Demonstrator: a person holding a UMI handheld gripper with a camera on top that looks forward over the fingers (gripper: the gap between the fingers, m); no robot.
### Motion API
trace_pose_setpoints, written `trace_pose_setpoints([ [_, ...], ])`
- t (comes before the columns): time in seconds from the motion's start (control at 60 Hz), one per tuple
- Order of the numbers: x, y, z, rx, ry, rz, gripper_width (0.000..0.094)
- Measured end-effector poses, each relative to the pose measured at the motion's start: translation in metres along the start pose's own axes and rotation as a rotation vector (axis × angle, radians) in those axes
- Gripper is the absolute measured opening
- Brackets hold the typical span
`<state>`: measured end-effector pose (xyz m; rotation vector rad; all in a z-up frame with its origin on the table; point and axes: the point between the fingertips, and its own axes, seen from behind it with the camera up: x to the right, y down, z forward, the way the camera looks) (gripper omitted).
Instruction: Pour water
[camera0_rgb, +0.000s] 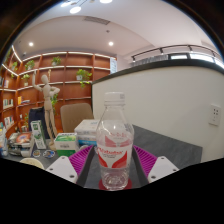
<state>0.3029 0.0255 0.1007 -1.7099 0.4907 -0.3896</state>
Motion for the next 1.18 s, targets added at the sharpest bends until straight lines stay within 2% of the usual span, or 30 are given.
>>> trace_pose_setpoints([
  [0.083,0.002,0.001,-0.01,0.002,-0.005,-0.003,0.0837],
  [0.333,-0.014,0.017,-0.08,-0.038,-0.09,-0.023,0.0858],
  [0.483,-0.011,-0.004,-0.14,0.0,-0.115,-0.068,0.086],
  [0.683,-0.014,-0.019,-0.213,-0.019,-0.175,-0.09,0.0858],
  [0.917,-0.032,-0.041,-0.273,0.047,-0.258,-0.005,0.0854],
  [1.183,-0.036,-0.048,-0.3,0.069,-0.272,-0.024,0.0845],
])
